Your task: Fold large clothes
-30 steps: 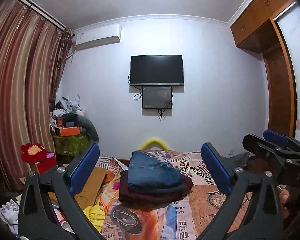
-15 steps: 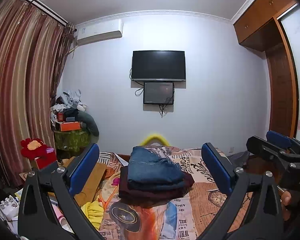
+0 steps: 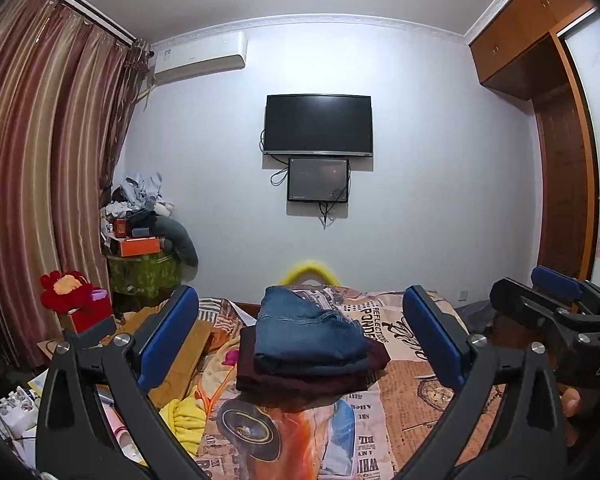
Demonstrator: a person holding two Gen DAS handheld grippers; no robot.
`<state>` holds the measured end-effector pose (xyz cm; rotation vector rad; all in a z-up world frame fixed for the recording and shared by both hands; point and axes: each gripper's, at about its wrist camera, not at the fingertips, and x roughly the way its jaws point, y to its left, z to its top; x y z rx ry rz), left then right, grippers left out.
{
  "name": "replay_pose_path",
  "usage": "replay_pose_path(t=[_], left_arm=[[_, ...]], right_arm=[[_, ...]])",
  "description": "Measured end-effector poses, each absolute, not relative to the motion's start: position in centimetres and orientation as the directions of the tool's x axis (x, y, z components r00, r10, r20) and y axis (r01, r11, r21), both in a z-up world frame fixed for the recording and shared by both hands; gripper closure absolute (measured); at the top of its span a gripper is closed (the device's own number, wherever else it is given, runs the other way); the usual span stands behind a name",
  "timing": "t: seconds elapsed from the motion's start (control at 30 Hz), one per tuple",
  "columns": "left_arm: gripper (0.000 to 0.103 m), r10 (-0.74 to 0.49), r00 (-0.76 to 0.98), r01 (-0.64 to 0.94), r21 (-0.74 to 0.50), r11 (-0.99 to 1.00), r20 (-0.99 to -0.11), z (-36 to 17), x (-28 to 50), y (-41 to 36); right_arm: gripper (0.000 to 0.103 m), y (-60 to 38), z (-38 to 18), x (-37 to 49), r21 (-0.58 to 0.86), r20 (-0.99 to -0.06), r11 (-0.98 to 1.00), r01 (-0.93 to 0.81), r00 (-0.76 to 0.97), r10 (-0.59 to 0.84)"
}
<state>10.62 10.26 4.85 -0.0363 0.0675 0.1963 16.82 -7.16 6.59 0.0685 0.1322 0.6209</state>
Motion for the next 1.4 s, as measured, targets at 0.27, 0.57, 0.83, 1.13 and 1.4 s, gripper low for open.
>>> replay_pose_path(t=[0.27, 0.57, 0.83, 1.13, 1.4], left_arm=[[0.0, 0.193, 0.978, -0.196, -0.028, 0.98, -0.078, 4.53, 10.75, 10.3], [0.0, 0.198, 0.976, -0.202, -0.039, 0.979, -0.089, 4.36, 11.01, 10.56], [0.0, 0.188, 0.978, -0.192, -0.042, 0.98, -0.093, 4.24, 11.19, 10.45], [0.0, 0.168, 0.981, -0.173, -0.038, 0.984, -0.099, 4.08, 11.3, 10.05], [0.0, 0.151, 0.983, -0.158, -0.053, 0.986, -0.106, 4.04, 11.34, 10.01]], right_arm=[[0.0, -7.14, 6.53, 17.02, 0.109, -0.113, 0.813, -0.572, 0.805, 0.582], [0.0, -7.24, 6.56, 17.06, 0.111, -0.114, 0.813, -0.572, 0.805, 0.582], [0.0, -7.43, 6.51, 17.06, 0.106, -0.114, 0.815, -0.57, 0.807, 0.579], [0.0, -7.57, 6.43, 17.05, 0.101, -0.109, 0.818, -0.566, 0.811, 0.575], [0.0, -7.64, 6.16, 17.24, 0.098, -0.112, 0.823, -0.56, 0.816, 0.568]])
